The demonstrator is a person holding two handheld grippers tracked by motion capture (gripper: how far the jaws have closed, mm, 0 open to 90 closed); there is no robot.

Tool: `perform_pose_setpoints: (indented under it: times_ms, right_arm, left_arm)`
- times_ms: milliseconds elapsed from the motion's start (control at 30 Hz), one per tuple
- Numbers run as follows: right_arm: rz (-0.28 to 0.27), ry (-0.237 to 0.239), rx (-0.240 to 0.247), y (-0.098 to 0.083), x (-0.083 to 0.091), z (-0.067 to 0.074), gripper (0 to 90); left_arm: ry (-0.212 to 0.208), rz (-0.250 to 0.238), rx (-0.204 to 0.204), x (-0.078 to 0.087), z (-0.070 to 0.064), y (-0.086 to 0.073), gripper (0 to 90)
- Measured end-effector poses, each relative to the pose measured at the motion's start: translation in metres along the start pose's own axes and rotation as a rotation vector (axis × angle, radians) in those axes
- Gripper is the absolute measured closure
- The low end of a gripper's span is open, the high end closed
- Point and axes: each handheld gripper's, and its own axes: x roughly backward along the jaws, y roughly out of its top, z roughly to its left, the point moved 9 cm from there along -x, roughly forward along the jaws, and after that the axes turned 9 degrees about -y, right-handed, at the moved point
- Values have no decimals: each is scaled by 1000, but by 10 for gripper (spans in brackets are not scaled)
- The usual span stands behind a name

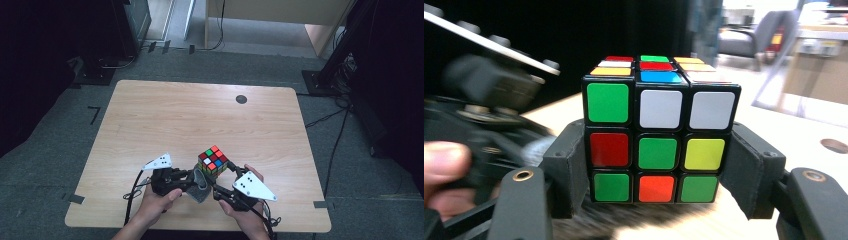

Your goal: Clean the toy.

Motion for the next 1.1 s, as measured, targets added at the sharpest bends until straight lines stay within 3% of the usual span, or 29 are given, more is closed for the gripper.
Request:
perform_pose_setpoints:
  times_ms: [100, 167, 200, 367, 500, 567, 667, 767, 933, 1100]
  right_arm:
    - [15, -91, 37, -3, -1, -16, 350]
    - [18, -98, 22, -4, 0, -21, 350]
    - [18, -104, 27, -4, 0, -22, 350]
    - [25, -119, 78, -9, -3, -20, 350]
    - [42, -126, 92, -15, -5, -20, 350]
    - [45, -129, 90, -17, -6, -22, 350]
    - [46, -135, 89, -17, -6, -23, 350]
    - [47, -136, 85, -18, -6, -24, 350]
    - [56, -119, 101, -22, -9, -15, 350]
    - [65, -105, 134, -27, -12, -2, 350]
  left_arm:
    - [134, 36, -27, 7, 14, -1, 641]
    - [245, 71, -48, 12, 27, -2, 619]
    - [276, 90, -55, 14, 31, -4, 609]
    - [381, 148, -92, 20, 44, -6, 534]
    - [449, 192, -142, 23, 45, -3, 381]
    - [459, 183, -150, 25, 44, 0, 318]
    - [511, 178, -164, 30, 45, 5, 214]
    - [483, 119, -148, 35, 40, 13, 198]
    - [320, -12, -110, 36, 13, 33, 200]
    - [202, -42, -94, 28, -13, 41, 178]
